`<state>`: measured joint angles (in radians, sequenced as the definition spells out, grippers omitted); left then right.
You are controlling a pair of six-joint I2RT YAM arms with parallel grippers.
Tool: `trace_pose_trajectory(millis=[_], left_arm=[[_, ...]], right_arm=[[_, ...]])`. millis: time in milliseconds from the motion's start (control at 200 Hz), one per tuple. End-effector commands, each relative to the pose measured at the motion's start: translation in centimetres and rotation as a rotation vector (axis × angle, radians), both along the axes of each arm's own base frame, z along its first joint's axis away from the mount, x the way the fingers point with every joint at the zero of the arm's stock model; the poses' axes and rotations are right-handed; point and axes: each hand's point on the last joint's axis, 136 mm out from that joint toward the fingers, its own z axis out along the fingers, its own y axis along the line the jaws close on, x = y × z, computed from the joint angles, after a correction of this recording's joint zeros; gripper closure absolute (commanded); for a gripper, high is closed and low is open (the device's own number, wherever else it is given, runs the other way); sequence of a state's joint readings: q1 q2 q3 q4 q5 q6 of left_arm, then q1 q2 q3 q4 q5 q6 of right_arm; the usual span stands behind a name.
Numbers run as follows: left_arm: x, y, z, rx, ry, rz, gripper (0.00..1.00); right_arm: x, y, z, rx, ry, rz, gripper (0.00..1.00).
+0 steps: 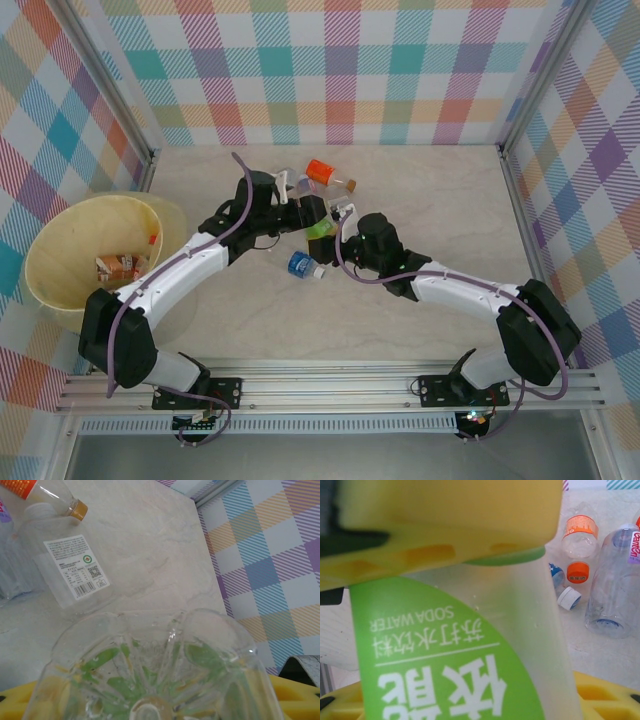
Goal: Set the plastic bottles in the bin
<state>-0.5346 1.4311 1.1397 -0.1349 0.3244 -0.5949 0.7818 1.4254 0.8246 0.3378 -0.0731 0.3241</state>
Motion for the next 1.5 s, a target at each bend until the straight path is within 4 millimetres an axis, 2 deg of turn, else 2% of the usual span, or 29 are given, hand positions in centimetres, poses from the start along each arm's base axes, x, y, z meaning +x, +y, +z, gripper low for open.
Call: trace_pose_trajectory(millis=[0, 150, 280, 380, 420, 540, 685, 755, 815, 910, 945, 1040, 1255, 1445, 1495], left_arm=[[0.2, 0.2, 0.6, 0.009, -0.017, 0.015, 0.38], [0.3, 0.3, 0.9, 0.010, -0.026, 0.022, 0.37], [0.6, 0.8, 1.4, 0.020, -0.038, 0.053, 0.38], [0.8, 1.8, 2.2, 0.030, -0.057, 0.098, 0.38], [0.9, 2.3, 2.6, 0.034, -0.065, 0.118, 0.39], [1.4, 4.2, 3.5, 0.052, -0.080, 0.193, 0.41], [1.6, 6.4, 4.7, 0.048, -0.103, 0.269, 0.42], [1.7, 8.1, 5.5, 0.061, -0.127, 0.331, 0.42], [1.5, 9.7, 6.6, 0.067, -0.163, 0.386, 0.42], [0.8, 12.3, 9.7, 0.072, -0.245, 0.467, 0.41], [0.1, 13.4, 10.1, 0.105, -0.248, 0.494, 0.41], [-1.3, 15.8, 13.0, 0.163, -0.319, 0.558, 0.41], [-4.4, 20.4, 17.9, 0.277, -0.435, 0.680, 0.42], [-7.6, 23.5, 23.5, 0.345, -0.589, 0.753, 0.42], [-8.5, 24.9, 24.6, 0.379, -0.614, 0.808, 0.42]], right_arm=[[-0.3, 1.3, 3.6, 0.075, -0.066, 0.071, 0.40], [-0.7, 1.7, 3.1, 0.037, -0.058, 0.112, 0.23], [-0.9, 1.5, 3.0, 0.017, -0.080, 0.119, 0.15], [-1.5, 1.3, 1.9, -0.048, -0.080, 0.160, 0.07], [-1.7, 1.2, 1.3, -0.074, -0.076, 0.170, 0.00], [-2.5, 0.6, 0.6, -0.094, -0.080, 0.191, 0.00], [-3.8, 0.5, 0.9, -0.079, -0.094, 0.240, 0.00], [-4.3, 0.6, 1.1, -0.068, -0.093, 0.267, 0.00], [-4.8, 0.8, 1.3, -0.061, -0.094, 0.297, 0.00], [-4.7, 0.9, 1.5, -0.061, -0.093, 0.301, 0.00], [-4.7, 1.0, 1.4, -0.064, -0.096, 0.301, 0.00], [-4.5, 1.1, 1.6, -0.066, -0.112, 0.302, 0.00], [-4.3, 1.9, 1.8, -0.059, -0.117, 0.331, 0.00], [-4.4, 2.4, 1.6, -0.055, -0.106, 0.358, 0.00], [-4.3, 2.4, 1.5, -0.060, -0.106, 0.357, 0.00]])
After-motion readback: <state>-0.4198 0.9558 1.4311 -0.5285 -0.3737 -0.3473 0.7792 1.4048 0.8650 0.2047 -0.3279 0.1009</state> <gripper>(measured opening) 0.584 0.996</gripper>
